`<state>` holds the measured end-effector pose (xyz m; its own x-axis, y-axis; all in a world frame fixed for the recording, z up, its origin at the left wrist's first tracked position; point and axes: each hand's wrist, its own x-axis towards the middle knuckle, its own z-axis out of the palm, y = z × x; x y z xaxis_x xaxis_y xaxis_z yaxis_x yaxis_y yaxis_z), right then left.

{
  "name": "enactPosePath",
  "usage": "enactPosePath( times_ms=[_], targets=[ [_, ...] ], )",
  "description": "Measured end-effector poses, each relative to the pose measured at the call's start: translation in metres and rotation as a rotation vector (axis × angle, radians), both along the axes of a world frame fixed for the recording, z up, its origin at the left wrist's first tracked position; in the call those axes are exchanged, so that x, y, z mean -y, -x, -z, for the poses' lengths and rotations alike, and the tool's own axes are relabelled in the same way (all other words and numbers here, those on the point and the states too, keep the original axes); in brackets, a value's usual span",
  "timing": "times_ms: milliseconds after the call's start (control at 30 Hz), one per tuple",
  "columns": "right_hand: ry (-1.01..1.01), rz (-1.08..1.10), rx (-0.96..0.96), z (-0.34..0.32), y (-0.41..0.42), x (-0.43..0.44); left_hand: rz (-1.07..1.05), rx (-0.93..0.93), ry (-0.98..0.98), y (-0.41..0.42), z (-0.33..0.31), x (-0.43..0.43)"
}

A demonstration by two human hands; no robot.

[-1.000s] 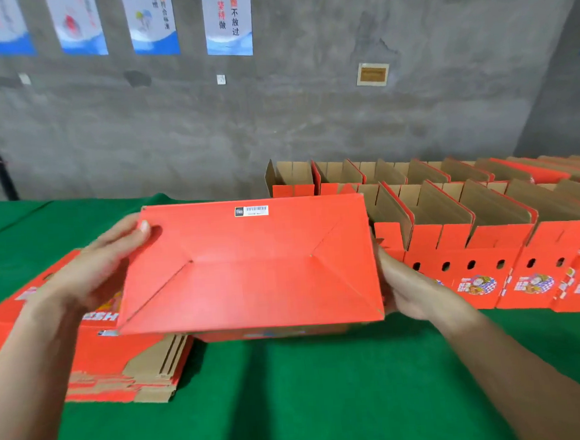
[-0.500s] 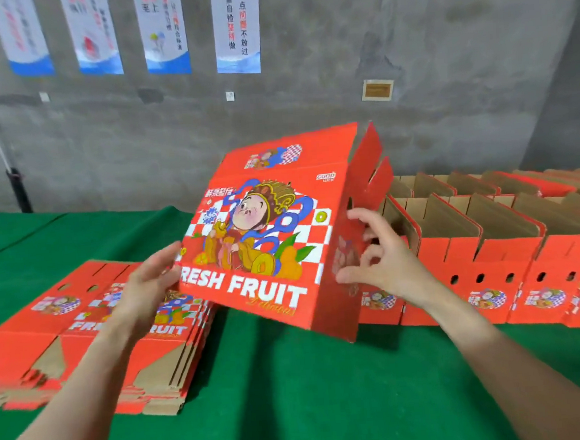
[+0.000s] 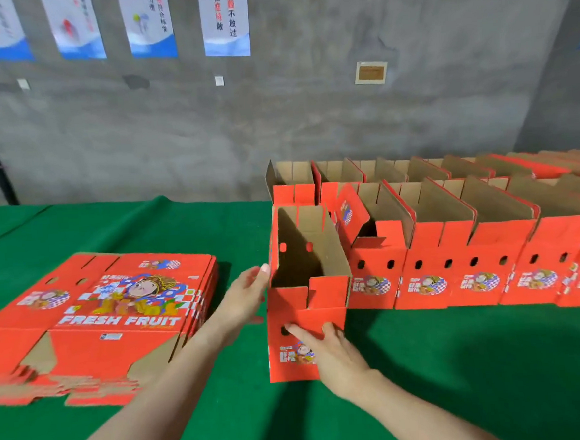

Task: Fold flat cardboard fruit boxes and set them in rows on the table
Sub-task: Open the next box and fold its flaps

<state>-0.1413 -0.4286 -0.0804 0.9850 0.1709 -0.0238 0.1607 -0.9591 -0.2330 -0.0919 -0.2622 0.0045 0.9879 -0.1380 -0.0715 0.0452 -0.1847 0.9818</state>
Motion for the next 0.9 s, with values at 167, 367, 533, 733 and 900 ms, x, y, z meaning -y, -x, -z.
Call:
enactPosePath(
  times_ms=[167, 367, 533, 733, 900],
  targets=[
    [0.210, -0.012, -0.051, 0.009, -0.011, -0.010, -0.103, 0.105, -0.211, -0.013, 0.002, 0.013],
    [0.356, 0.006, -0.147, 0.013, -0.040, -0.015, -0.155, 0.140, -0.346, -0.039, 0.006, 0.034],
    [0.379, 0.067, -0.209, 0.005, -0.081, -0.005, -0.092, 0.064, -0.102, -0.083, 0.013, 0.047],
    [0.436, 0.164, -0.226, -0.001, -0.134, 0.037, 0.169, -0.050, -0.137, -0.123, 0.044, 0.064],
    [0.437, 0.194, -0.211, 0.002, -0.168, 0.057, 0.098, -0.099, -0.062, -0.160, 0.058, 0.088]
  ],
)
